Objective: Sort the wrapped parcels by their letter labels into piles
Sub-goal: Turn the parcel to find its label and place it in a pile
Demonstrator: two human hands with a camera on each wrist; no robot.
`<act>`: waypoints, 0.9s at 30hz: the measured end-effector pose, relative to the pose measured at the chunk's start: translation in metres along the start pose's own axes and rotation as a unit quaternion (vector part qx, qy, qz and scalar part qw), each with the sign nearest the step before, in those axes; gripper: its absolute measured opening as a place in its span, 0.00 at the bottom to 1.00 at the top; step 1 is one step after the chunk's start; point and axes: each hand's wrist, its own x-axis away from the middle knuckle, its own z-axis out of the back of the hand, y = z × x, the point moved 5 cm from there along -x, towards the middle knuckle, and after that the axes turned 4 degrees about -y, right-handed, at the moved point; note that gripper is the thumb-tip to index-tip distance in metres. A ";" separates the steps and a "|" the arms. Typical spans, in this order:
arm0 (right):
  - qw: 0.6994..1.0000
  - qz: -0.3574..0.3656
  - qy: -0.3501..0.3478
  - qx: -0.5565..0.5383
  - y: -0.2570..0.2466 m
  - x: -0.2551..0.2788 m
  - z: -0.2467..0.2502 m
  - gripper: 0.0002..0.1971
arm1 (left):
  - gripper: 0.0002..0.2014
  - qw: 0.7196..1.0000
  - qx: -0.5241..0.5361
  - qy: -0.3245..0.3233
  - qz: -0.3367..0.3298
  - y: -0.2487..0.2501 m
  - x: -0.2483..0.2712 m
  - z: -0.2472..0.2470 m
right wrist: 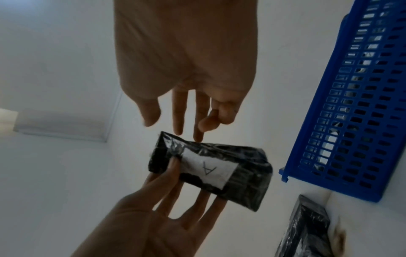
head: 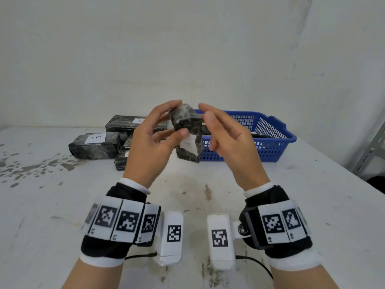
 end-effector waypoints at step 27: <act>0.999 0.014 -0.041 0.007 0.007 -0.001 -0.007 0.05 | 0.11 0.991 0.074 0.024 0.105 -0.011 0.002 -0.006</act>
